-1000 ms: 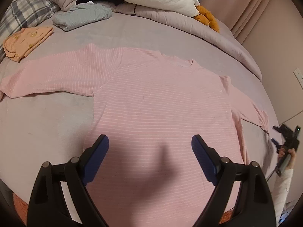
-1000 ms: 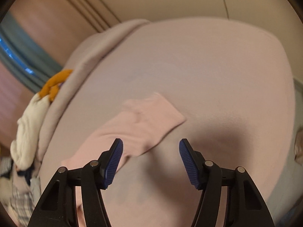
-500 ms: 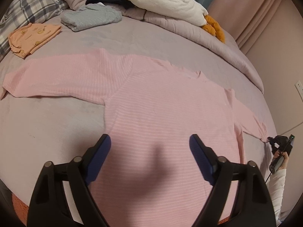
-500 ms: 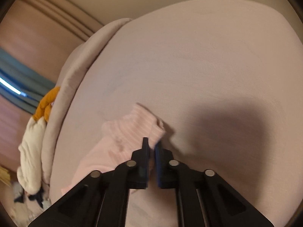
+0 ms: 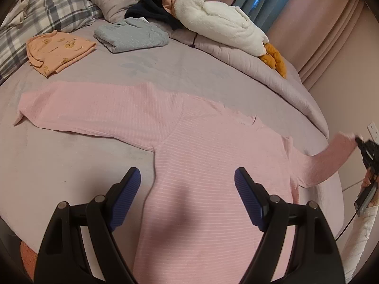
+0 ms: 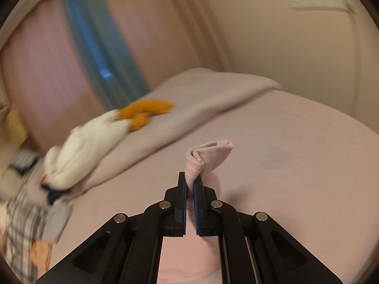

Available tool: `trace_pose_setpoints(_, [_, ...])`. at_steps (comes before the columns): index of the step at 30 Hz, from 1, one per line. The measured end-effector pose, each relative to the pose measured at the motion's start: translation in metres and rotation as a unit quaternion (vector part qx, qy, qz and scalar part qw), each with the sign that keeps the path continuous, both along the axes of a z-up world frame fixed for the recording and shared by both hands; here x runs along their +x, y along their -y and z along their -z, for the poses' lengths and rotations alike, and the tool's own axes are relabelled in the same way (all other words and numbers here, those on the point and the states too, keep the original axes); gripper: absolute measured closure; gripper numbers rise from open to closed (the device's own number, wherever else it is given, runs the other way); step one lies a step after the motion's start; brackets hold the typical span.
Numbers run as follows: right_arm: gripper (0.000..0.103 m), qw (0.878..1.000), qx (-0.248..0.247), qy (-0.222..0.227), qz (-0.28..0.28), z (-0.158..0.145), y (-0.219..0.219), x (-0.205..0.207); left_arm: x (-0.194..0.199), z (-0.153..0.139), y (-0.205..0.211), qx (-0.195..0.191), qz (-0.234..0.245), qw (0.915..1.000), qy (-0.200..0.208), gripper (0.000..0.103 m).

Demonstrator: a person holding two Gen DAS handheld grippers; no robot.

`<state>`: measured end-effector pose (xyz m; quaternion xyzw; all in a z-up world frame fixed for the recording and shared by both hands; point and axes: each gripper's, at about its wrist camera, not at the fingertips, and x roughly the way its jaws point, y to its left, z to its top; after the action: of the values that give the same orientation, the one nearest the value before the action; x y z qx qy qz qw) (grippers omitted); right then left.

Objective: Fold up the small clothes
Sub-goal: 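Grasp the sweater sleeve cuff with the right gripper and lift it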

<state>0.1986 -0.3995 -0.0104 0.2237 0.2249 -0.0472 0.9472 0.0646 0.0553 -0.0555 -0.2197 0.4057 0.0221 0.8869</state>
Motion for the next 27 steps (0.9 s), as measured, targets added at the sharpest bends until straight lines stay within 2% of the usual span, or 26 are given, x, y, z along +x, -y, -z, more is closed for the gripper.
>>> trace_pose_setpoints(2, [0.097,0.999,-0.013,0.004,-0.050,-0.006,-0.038,0.005,-0.004,-0.002,-0.004,0.002,-0.005,1.0000,0.003,0.022])
trace_pose_setpoints(6, [0.097,0.989,-0.016,-0.002,-0.145,0.003,-0.108,0.022,-0.009,-0.006,-0.012,0.008,-0.016,0.9998,0.008,0.022])
trace_pose_setpoints(10, [0.097,0.973,-0.040,-0.034,-0.227,0.033,-0.178,0.029,-0.014,-0.006,-0.020,0.002,-0.023,0.9997,0.010,0.022])
trace_pose_setpoints(12, [0.097,0.960,-0.058,-0.063,-0.265,0.054,-0.209,0.030,-0.016,-0.006,-0.023,-0.001,-0.024,0.9997,0.011,0.022])
trace_pose_setpoints(17, [0.097,0.933,-0.063,-0.144,-0.323,0.117,-0.255,0.031,-0.017,-0.004,-0.026,-0.002,-0.023,0.9997,0.010,0.022])
trace_pose_setpoints(19, [0.097,0.924,-0.059,-0.166,-0.340,0.133,-0.263,0.024,-0.015,-0.004,-0.026,-0.004,-0.019,0.9998,0.012,0.022])
trace_pose_setpoints(22, [0.097,0.914,-0.044,-0.190,-0.356,0.143,-0.269,0.024,-0.009,-0.006,-0.021,-0.005,-0.010,0.9998,0.013,0.022])
trace_pose_setpoints(25, [0.084,0.912,-0.013,-0.195,-0.362,0.138,-0.258,0.025,0.001,-0.009,-0.013,-0.008,0.006,0.9998,0.017,0.022])
trace_pose_setpoints(27, [0.055,0.918,-0.004,-0.180,-0.353,0.127,-0.244,0.022,0.010,-0.013,-0.003,-0.011,0.020,0.9995,0.022,0.022])
